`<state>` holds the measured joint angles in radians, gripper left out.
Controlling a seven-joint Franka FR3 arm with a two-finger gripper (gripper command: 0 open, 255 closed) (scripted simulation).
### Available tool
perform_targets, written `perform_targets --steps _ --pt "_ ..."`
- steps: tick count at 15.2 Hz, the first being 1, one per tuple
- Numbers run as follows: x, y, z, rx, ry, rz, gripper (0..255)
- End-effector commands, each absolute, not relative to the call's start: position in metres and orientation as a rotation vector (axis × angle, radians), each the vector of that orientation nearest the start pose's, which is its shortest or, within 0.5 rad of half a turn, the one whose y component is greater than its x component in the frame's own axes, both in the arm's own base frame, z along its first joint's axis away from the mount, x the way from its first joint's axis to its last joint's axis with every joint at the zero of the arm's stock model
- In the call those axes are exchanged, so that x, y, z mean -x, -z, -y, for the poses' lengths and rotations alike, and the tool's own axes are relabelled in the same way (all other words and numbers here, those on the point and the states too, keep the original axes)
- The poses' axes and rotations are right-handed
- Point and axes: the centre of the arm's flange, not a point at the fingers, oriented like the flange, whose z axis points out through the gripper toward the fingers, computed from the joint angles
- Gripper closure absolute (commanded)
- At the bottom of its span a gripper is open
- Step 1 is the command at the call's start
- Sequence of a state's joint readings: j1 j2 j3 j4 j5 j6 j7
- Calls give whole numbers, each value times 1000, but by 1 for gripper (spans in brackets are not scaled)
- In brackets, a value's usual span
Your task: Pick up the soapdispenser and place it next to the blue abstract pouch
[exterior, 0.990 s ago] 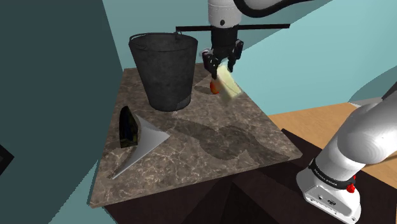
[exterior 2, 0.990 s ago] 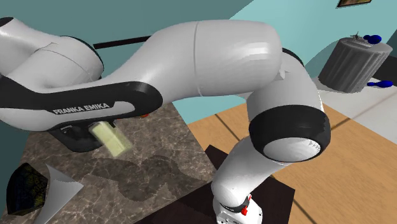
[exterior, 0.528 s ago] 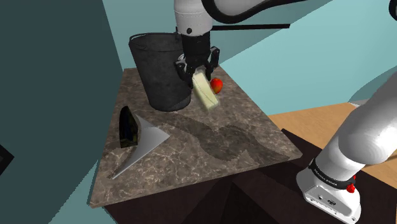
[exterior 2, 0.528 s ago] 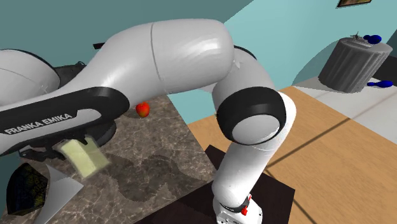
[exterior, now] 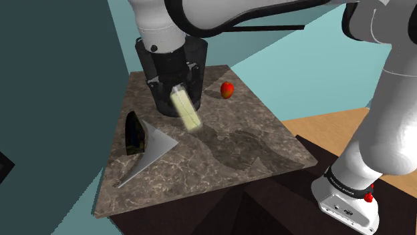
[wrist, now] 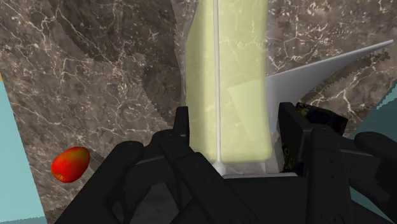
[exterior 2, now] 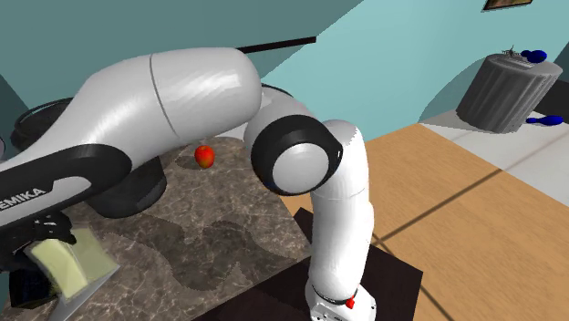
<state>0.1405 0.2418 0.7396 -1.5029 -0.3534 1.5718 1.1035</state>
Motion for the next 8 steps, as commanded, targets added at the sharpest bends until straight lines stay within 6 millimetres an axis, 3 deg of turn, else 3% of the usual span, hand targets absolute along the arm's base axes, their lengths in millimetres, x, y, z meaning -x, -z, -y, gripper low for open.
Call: perform_targets --steps 1,7,8 --pt "-455 -548 -440 3315 167 -354 255" --pt "-470 -536 -522 3315 167 -354 255" --pt "-470 -531 -522 3315 167 -354 255"
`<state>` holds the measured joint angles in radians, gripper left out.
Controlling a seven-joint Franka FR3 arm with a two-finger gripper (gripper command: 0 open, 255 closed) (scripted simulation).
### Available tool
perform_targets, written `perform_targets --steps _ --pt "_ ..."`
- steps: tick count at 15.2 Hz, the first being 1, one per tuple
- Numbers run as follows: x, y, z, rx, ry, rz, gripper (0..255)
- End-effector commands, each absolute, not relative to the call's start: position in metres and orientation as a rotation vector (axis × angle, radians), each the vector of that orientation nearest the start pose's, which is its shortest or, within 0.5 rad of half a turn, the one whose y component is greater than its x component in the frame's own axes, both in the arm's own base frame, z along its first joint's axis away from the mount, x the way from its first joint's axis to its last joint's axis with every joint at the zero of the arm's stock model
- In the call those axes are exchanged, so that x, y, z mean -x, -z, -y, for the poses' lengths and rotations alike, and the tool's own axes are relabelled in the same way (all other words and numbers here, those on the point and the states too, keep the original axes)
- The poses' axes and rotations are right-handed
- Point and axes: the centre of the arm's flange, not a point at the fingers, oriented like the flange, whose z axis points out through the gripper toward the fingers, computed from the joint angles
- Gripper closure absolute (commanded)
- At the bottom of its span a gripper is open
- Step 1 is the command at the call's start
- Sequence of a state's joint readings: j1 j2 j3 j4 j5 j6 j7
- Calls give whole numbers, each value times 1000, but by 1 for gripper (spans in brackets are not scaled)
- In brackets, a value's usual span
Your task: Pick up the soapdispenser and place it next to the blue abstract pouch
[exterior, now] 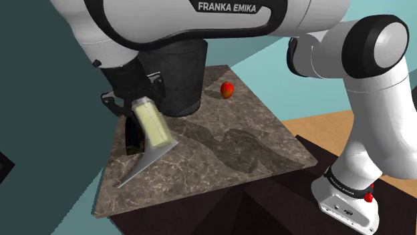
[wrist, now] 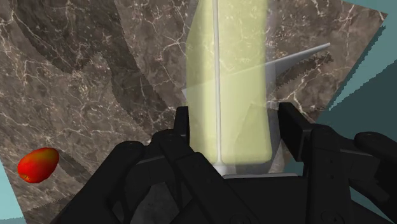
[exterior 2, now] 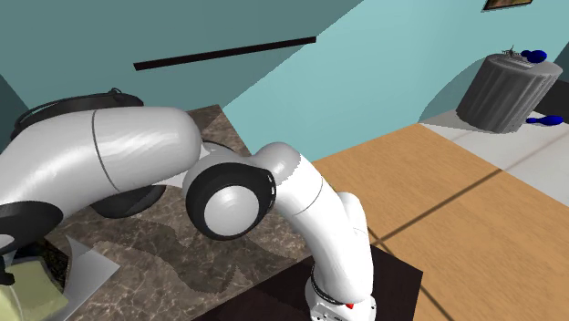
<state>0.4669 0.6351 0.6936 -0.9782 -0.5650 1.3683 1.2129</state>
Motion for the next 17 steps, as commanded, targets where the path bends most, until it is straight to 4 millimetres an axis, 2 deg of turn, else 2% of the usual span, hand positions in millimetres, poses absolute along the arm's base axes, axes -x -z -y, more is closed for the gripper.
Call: perform_targets --steps 1,17 --pt "-470 -526 -522 3315 167 -354 255" --pt "-470 -441 -522 3315 167 -354 255"
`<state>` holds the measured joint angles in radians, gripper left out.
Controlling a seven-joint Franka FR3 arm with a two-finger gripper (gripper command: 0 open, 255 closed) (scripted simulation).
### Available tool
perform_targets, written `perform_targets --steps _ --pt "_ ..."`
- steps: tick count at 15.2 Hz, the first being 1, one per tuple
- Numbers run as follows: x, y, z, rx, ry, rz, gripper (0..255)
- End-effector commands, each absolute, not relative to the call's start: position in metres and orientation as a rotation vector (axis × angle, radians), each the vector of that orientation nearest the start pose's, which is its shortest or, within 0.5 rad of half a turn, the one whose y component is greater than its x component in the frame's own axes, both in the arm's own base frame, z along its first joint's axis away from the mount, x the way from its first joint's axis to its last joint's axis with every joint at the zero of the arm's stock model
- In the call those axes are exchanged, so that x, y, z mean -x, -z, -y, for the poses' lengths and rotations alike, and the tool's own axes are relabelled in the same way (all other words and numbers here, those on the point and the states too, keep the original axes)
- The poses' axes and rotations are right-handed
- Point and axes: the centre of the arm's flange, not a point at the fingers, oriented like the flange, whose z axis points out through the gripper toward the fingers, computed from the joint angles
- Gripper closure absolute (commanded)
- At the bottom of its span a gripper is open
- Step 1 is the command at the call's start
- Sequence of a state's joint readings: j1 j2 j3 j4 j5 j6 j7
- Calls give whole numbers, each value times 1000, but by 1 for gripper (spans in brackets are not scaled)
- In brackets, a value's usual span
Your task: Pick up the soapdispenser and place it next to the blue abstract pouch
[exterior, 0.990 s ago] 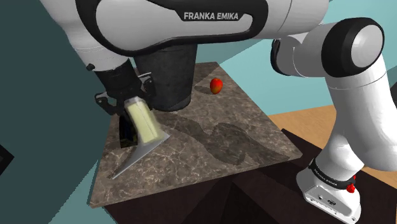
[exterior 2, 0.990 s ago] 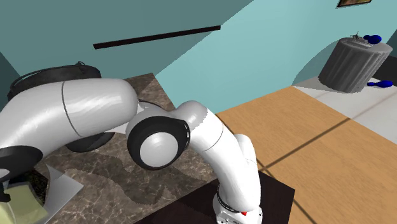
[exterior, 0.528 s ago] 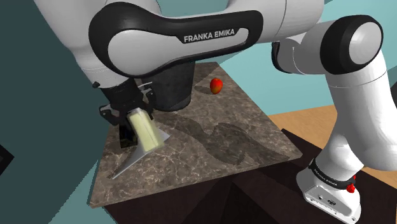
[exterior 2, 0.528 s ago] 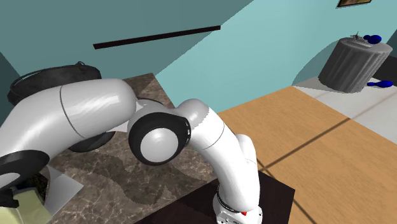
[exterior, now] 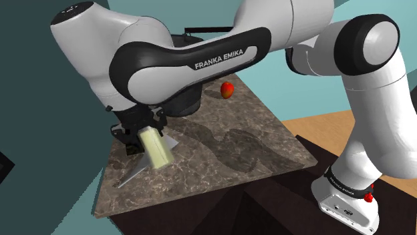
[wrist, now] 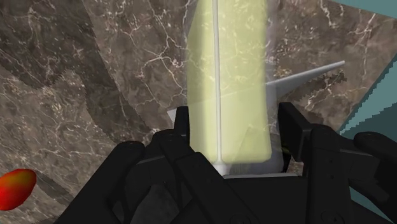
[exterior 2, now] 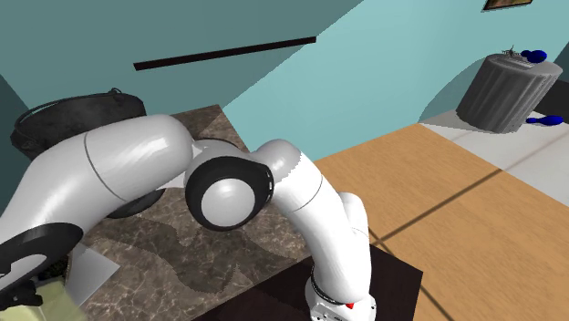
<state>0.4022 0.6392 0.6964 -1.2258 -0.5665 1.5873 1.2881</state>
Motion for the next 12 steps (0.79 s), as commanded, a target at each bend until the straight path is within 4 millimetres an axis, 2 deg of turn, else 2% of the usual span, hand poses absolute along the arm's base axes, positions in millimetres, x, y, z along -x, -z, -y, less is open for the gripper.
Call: perform_targets --steps 1,12 --pt "-470 -436 -522 3315 167 -354 255" --pt "-470 -378 -522 3315 167 -354 255"
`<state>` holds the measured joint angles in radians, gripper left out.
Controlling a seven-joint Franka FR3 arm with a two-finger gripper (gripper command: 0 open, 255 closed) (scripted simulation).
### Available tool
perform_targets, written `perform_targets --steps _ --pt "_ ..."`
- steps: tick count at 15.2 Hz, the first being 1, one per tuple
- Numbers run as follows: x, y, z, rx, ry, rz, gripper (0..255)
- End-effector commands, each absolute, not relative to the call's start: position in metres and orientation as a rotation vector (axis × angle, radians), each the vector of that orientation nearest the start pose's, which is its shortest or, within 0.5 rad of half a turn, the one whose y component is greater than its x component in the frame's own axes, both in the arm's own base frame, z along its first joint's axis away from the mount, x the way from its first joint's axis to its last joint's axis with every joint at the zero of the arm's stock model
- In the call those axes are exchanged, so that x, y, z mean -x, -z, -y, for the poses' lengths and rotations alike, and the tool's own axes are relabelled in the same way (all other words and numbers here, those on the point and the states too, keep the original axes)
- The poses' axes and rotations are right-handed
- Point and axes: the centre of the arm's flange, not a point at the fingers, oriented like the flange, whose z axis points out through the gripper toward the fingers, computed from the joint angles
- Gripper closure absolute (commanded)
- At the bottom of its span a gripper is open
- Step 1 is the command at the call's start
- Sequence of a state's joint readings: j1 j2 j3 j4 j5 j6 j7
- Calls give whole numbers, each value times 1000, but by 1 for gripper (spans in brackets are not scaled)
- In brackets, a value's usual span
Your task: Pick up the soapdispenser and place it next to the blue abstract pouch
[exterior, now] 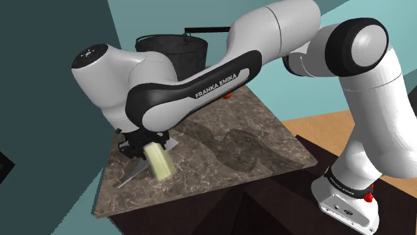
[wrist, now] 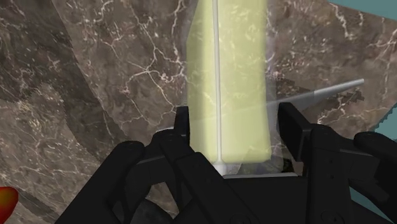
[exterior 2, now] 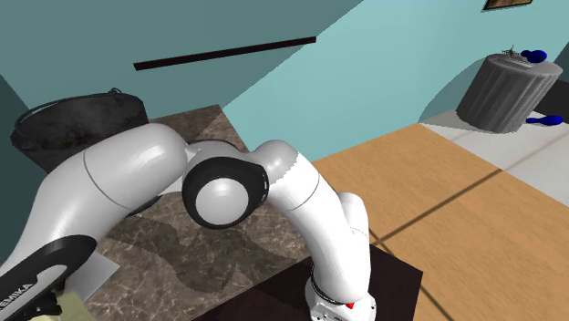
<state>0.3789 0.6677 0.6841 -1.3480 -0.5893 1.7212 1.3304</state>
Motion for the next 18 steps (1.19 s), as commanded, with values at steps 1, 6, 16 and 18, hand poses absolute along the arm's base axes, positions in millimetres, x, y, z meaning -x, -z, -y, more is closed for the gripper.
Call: perform_targets --steps 1,6,16,18 --pt "-470 -373 -522 3315 167 -354 255" --pt "-470 -346 -522 3315 167 -354 255" --pt "-470 -328 -522 3315 167 -354 255" --pt "-469 -328 -521 3315 168 -354 0"
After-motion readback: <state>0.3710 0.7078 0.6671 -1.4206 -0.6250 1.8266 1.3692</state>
